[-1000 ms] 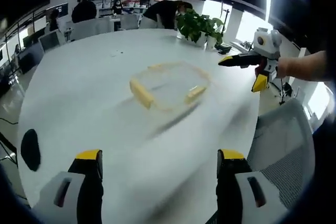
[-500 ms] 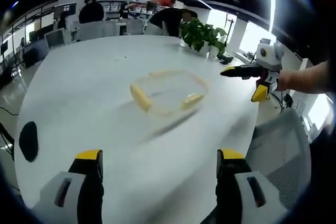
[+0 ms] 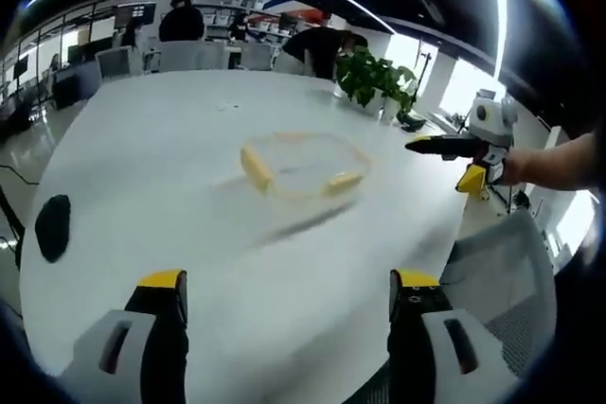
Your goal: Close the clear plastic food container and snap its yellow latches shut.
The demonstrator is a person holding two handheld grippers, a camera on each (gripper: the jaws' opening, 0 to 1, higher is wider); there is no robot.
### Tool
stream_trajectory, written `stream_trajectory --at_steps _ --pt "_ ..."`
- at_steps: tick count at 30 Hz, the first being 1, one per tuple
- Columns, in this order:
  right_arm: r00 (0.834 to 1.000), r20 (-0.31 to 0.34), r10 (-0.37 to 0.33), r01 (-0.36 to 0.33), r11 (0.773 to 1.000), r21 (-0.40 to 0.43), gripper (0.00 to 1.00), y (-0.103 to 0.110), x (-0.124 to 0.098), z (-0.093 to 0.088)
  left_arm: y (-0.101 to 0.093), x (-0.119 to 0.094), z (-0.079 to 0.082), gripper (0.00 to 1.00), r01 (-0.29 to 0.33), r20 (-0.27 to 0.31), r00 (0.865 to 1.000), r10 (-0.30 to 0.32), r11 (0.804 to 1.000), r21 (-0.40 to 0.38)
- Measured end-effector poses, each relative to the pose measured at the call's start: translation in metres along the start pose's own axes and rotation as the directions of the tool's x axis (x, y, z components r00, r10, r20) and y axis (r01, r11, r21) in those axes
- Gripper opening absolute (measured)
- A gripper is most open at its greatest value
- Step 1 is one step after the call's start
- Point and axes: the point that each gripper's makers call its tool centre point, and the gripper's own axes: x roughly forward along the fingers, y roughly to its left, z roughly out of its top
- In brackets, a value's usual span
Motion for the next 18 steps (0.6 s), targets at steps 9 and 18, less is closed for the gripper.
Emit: stream_trajectory --at_steps 9,18 --pt "1.0 0.011 -0.002 0.002 1.0 0.005 0.9 0.008 -0.006 -0.004 -0.008 -0.007 -0.003 0.87 0.003 0.047 0.999 -0.001 0.999 -0.037" --pt "1.0 0.022 -0.004 0.003 1.0 0.027 0.9 0.017 -0.011 -0.01 -0.013 -0.014 -0.009 0.86 0.004 0.075 0.997 0.0 0.999 -0.049"
